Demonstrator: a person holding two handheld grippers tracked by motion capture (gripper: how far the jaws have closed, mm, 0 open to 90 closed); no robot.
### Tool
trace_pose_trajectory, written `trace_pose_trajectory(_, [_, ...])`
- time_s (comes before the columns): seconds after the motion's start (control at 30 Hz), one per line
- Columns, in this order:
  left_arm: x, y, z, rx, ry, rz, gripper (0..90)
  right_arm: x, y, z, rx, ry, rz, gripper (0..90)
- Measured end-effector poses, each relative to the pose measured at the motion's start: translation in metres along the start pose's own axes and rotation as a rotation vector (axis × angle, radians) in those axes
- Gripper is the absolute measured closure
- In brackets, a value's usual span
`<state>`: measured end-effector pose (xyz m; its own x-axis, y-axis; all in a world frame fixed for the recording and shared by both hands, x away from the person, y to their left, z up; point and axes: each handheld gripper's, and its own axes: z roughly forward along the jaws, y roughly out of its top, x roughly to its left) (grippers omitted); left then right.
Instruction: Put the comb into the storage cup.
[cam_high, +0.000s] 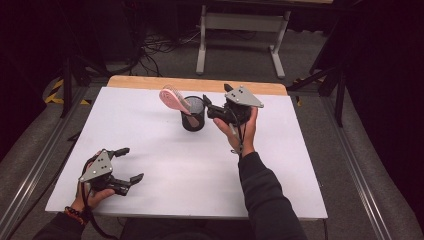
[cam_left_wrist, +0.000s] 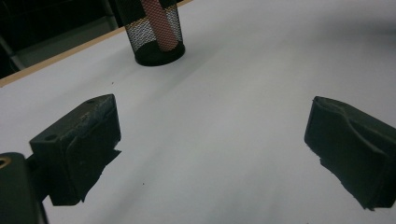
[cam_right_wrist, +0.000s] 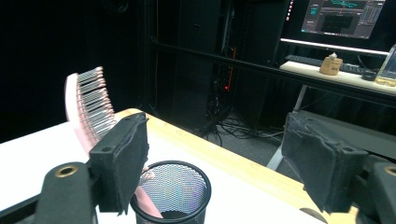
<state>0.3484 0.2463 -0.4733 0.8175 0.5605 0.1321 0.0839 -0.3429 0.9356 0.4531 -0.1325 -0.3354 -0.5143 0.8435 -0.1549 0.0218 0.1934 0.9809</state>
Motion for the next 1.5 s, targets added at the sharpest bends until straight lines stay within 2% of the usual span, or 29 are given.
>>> trace_pose_trajectory(0.4, [0.000,0.000,0.001,0.008,-0.007,-0.001,4.4,-0.001,0.001,-0.003,0.028,-0.022,-0.047,11.9])
trace_pose_trajectory(0.73, [0.000,0.000,0.002,0.014,-0.006,0.000,4.5,-0.004,0.003,-0.010,0.027,-0.025,-0.069,6.4])
trace_pose_trajectory(1.5, [0.000,0.000,0.002,0.013,-0.004,0.002,4.4,-0.006,0.007,-0.032,0.020,-0.033,-0.123,6.4])
